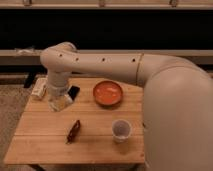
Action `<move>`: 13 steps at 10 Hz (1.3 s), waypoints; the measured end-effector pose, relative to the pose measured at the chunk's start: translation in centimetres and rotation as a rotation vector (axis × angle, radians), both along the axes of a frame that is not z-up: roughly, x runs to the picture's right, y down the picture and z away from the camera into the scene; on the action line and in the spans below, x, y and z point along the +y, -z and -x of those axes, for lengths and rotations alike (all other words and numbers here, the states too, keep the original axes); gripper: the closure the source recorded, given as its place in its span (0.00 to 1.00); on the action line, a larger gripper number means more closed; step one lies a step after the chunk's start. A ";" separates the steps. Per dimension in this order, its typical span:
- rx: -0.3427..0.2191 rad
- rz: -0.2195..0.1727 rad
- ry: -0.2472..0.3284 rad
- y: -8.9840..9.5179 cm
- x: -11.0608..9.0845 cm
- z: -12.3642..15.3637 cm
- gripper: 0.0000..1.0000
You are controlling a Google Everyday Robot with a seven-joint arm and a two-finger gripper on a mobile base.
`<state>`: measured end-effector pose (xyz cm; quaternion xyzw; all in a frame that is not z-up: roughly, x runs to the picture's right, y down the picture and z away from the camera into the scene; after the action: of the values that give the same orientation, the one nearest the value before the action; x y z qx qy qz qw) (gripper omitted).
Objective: Place the white sponge in the ceramic cup
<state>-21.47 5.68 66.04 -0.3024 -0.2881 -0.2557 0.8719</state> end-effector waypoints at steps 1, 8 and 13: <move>0.007 0.025 -0.058 -0.5 -0.9 -2.3 1.00; 0.104 0.127 -0.277 -1.5 1.1 -15.1 1.00; 0.175 0.190 -0.384 -2.3 4.1 -21.5 1.00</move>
<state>0.07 9.81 68.34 -0.3437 -0.2862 -0.0297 0.8939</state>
